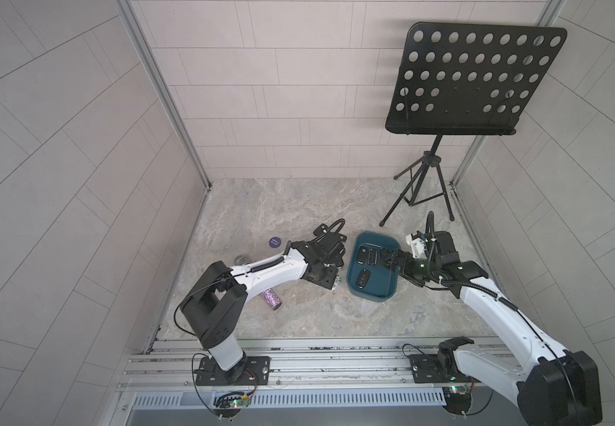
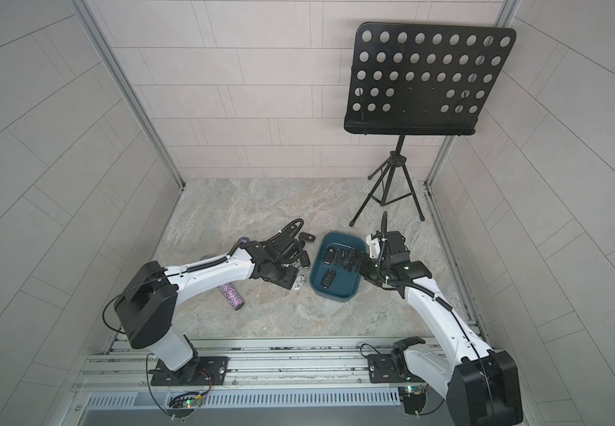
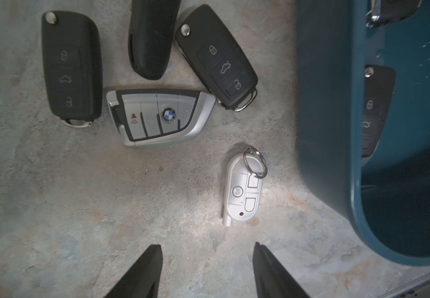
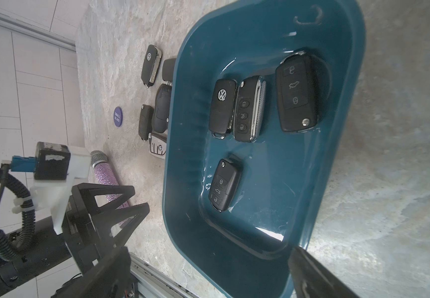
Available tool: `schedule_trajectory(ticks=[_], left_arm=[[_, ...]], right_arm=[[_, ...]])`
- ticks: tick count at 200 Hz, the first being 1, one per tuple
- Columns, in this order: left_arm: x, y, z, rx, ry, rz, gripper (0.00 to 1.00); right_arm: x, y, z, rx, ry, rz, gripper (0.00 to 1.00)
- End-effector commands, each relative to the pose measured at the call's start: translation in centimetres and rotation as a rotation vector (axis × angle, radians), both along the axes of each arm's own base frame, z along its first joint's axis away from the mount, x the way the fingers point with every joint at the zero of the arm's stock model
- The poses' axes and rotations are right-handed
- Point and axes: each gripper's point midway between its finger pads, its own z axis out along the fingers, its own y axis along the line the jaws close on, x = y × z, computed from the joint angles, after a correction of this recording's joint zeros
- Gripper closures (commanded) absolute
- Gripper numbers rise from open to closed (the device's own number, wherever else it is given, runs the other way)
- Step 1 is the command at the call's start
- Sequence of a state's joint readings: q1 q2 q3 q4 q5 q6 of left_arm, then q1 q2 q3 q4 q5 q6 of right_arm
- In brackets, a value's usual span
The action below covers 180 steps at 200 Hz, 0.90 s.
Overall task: Place the car key into the storage box
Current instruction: Adjust the storage box at the center of the board.
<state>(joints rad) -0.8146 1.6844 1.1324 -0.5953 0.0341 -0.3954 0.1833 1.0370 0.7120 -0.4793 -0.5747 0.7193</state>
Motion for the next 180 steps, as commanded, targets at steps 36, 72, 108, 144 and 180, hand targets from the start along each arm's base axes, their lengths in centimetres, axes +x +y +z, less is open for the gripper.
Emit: schedule_trajectory(ticks=[36, 72, 108, 144, 180], left_arm=[[0.7, -1.3, -2.4, 0.009, 0.010, -0.015, 0.37], [0.6, -2.4, -3.5, 0.025, 0.028, -0.043, 0.37], [0.2, -3.6, -3.9, 0.040, 0.039, -0.089, 0.37], [0.3, -3.9, -4.4, 0.060, 0.053, -0.096, 0.37], [0.4, -4.4, -4.7, 0.059, 0.064, -0.101, 0.37]], right_arm=[[-0.2, -0.3, 0.6, -0.004, -0.010, -0.028, 0.00], [-0.4, -0.3, 0.3, -0.002, 0.001, -0.031, 0.00], [-0.4, -0.3, 0.3, -0.003, 0.001, -0.031, 0.00], [-0.3, -0.3, 0.2, -0.002, 0.003, -0.028, 0.00], [-0.2, -0.2, 0.0, -0.004, 0.009, -0.027, 0.00]])
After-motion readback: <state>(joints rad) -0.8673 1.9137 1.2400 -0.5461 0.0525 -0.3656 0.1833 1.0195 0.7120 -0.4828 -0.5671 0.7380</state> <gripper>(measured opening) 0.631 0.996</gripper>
